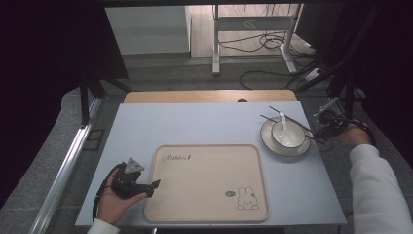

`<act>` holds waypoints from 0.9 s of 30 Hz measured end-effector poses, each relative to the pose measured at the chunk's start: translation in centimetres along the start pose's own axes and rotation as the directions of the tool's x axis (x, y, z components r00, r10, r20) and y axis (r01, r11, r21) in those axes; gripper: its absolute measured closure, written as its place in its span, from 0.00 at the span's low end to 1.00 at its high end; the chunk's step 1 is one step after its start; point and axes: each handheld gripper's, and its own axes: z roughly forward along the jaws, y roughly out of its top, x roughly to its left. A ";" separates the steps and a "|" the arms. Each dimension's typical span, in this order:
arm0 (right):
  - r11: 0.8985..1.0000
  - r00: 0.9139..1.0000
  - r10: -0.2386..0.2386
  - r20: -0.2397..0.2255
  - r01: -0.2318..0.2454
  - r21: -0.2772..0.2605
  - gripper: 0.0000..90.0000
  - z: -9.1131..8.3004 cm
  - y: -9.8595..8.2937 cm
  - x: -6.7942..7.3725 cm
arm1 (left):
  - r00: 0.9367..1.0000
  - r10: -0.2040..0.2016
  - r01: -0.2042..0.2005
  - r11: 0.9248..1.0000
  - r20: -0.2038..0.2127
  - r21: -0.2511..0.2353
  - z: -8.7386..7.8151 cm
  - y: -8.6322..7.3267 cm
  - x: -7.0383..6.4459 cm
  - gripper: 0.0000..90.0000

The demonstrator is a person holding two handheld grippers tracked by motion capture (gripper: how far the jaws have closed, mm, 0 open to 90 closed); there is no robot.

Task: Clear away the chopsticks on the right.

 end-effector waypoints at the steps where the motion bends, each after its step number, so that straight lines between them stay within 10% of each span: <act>1: 1.000 1.000 0.004 0.002 -0.004 -0.003 0.92 -0.1 0.0 0.0 | 1.000 -0.001 0.001 1.000 0.000 0.000 0.0 0.0 0.0 0.19; 9: 0.996 0.998 0.059 0.019 -0.058 -0.061 0.93 -1.9 0.0 0.4 | 1.000 -0.012 0.012 1.000 0.001 -0.010 -0.2 -0.1 -0.1 0.19; 16: 0.974 0.989 0.149 0.022 -0.143 -0.178 0.93 -5.7 0.3 2.3 | 1.000 -0.012 0.012 1.000 0.007 -0.020 -0.4 0.0 -0.1 0.19; 19: 0.939 0.976 0.217 -0.018 -0.214 -0.268 0.93 -7.7 0.3 4.6 | 1.000 -0.010 0.011 1.000 0.014 -0.026 -0.5 0.1 -0.2 0.19; 27: 0.923 0.974 0.218 -0.068 -0.228 -0.309 0.92 -9.5 0.4 10.2 | 1.000 -0.003 0.003 1.000 0.021 -0.028 -0.5 0.2 -0.3 0.19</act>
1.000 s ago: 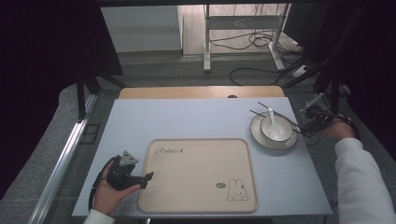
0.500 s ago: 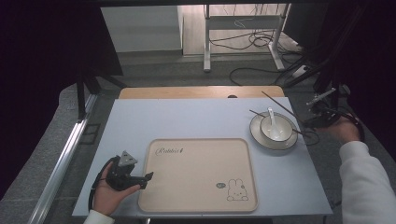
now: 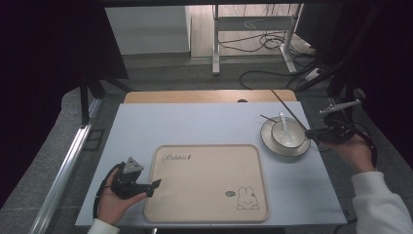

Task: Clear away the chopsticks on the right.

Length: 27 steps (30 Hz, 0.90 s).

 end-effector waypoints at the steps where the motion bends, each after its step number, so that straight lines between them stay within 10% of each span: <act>1: 1.000 1.000 -0.004 -0.010 0.004 -0.003 0.92 -0.2 -0.2 0.8 | 1.000 0.001 -0.001 1.000 0.000 0.000 0.0 0.0 0.0 0.19; 12: 0.997 0.985 -0.073 -0.156 0.078 0.023 0.92 0.2 -2.5 9.3 | 1.000 -0.003 0.003 1.000 0.002 -0.003 0.1 0.1 -0.2 0.19; 18: 0.976 0.963 -0.152 -0.223 0.182 0.117 0.92 4.1 -3.5 13.9 | 1.000 0.007 -0.007 1.000 0.006 0.003 0.2 0.1 -0.2 0.19; 27: 0.940 0.946 -0.208 -0.247 0.263 0.215 0.92 8.3 -3.7 17.0 | 1.000 0.001 -0.001 1.000 0.005 0.006 0.2 0.0 -0.1 0.19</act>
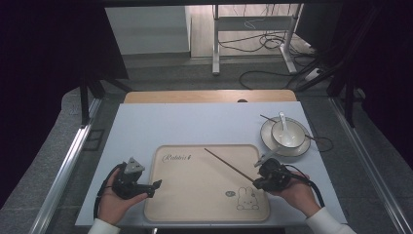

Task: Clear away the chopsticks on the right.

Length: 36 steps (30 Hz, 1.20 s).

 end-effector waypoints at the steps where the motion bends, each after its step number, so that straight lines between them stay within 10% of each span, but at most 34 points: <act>1: 1.000 1.000 -0.003 0.001 0.003 0.006 0.92 0.2 0.1 0.1 | 1.000 -0.001 0.001 1.000 -0.002 -0.003 0.0 0.0 0.0 0.19; 16: 0.996 0.996 -0.073 0.053 0.071 0.050 0.79 1.6 0.4 1.1 | 1.000 0.003 -0.003 1.000 -0.002 0.004 0.0 0.0 -0.1 0.19; 24: 0.991 0.995 -0.050 0.088 0.060 -0.120 0.57 -2.7 0.2 0.5 | 1.000 0.002 -0.002 1.000 -0.003 0.001 -0.1 -0.1 -0.1 0.19; 29: 0.975 0.981 0.042 0.191 0.001 -0.223 0.53 -7.4 -1.2 -3.3 | 1.000 0.009 -0.009 1.000 -0.004 0.004 -0.2 -0.1 -0.1 0.19; 33: 0.964 0.948 0.158 0.275 -0.088 -0.249 0.50 -9.7 -2.8 -8.9 | 1.000 0.012 -0.012 1.000 -0.002 0.007 0.0 0.0 -0.1 0.19; 34: 0.964 0.929 0.197 0.313 -0.125 -0.236 0.50 -10.0 -3.7 -11.9 | 1.000 0.012 -0.012 1.000 -0.002 0.007 0.0 0.1 -0.1 0.19; 36: 0.965 0.922 0.209 0.325 -0.141 -0.222 0.50 -10.0 -4.0 -13.3 | 1.000 0.013 -0.013 1.000 -0.002 0.009 0.0 0.1 -0.1 0.19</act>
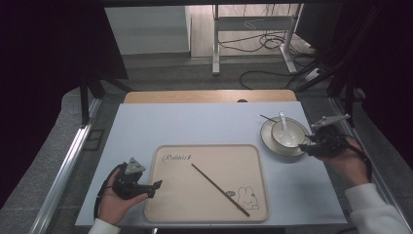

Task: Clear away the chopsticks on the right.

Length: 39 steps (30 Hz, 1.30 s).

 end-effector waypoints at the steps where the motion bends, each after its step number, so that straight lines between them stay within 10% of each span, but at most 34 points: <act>1: 1.000 1.000 0.012 0.013 -0.012 0.015 0.50 0.5 -0.2 -1.3 | 1.000 0.001 -0.001 1.000 0.000 0.002 0.0 0.0 0.0 0.19; 4: 0.997 0.998 0.051 0.037 -0.054 0.062 0.50 2.5 -0.9 -5.5 | 1.000 -0.003 0.003 1.000 -0.003 0.005 0.1 -0.1 0.0 0.19; 11: 0.984 0.999 0.033 -0.001 -0.032 0.174 0.56 5.6 -1.3 -8.6 | 1.000 -0.008 0.008 1.000 -0.006 0.012 0.1 -0.3 0.1 0.19; 26: 0.949 0.996 -0.053 -0.065 0.071 0.308 0.85 8.7 -1.1 -9.0 | 1.000 -0.012 0.013 1.000 -0.010 0.009 0.2 -0.3 0.2 0.19; 39: 0.962 0.997 -0.020 -0.077 0.040 0.271 0.92 6.7 -0.8 -8.3 | 1.000 -0.009 0.009 1.000 -0.010 0.011 0.1 -0.3 0.2 0.19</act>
